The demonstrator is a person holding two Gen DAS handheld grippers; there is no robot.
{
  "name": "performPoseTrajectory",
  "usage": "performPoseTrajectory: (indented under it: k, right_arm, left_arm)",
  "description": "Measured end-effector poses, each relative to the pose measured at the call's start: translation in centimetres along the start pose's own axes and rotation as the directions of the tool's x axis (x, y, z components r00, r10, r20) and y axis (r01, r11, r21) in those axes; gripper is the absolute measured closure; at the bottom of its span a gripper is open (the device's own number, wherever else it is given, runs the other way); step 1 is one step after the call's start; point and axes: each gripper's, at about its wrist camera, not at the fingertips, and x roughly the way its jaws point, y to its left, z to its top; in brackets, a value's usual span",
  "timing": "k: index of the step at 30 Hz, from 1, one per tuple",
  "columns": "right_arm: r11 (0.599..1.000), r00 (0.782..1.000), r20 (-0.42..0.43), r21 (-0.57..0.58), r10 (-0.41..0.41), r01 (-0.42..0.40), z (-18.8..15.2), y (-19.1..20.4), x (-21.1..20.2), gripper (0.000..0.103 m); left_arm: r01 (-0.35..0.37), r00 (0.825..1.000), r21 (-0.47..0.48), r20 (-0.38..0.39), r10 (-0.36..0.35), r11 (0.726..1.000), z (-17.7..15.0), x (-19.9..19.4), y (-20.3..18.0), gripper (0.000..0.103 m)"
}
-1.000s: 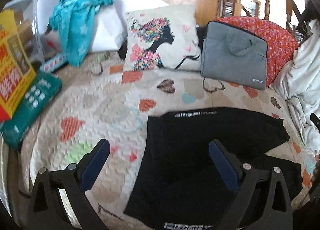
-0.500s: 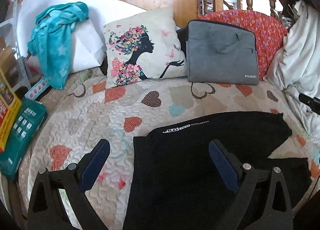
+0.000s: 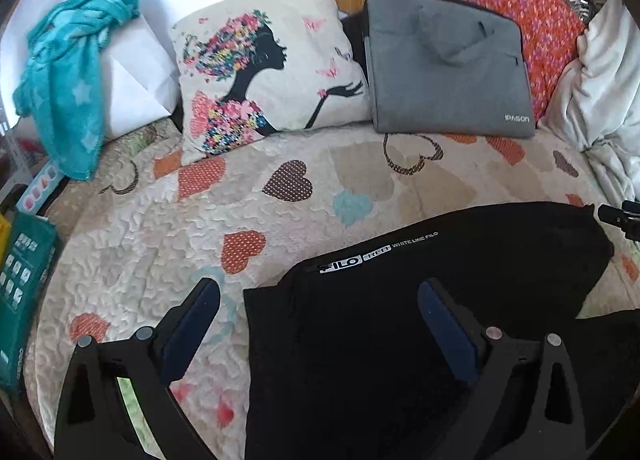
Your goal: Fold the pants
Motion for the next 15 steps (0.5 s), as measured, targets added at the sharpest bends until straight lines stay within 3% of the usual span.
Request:
performPoseTrajectory:
  k: [4, 6, 11, 15]
  right_arm:
    - [0.998, 0.996, -0.072, -0.032, 0.054, -0.056, 1.3, -1.6, 2.7, 0.013]
    - [0.994, 0.99, -0.111, -0.05, 0.088, -0.094, 2.2, -2.5, 4.0, 0.016]
    - [0.979, 0.973, -0.174, -0.105, 0.154, -0.174, 4.5, -3.8, 6.5, 0.016]
    - [0.965, 0.953, -0.236, -0.134, 0.19, -0.226, 5.8, -3.4, 9.2, 0.016]
  left_arm:
    - [0.054, 0.998, 0.017, -0.032, -0.054, 0.998, 0.9, 2.9, 0.7, 0.004]
    - [0.124, 0.99, -0.005, -0.074, -0.124, 0.992, 1.3, 4.8, 1.7, 0.004]
    - [0.28, 0.943, -0.109, -0.154, -0.294, 0.954, 1.6, 9.1, 4.0, 0.004]
    - [0.332, 0.911, -0.179, -0.191, -0.364, 0.926, 1.6, 12.2, 5.2, 0.004]
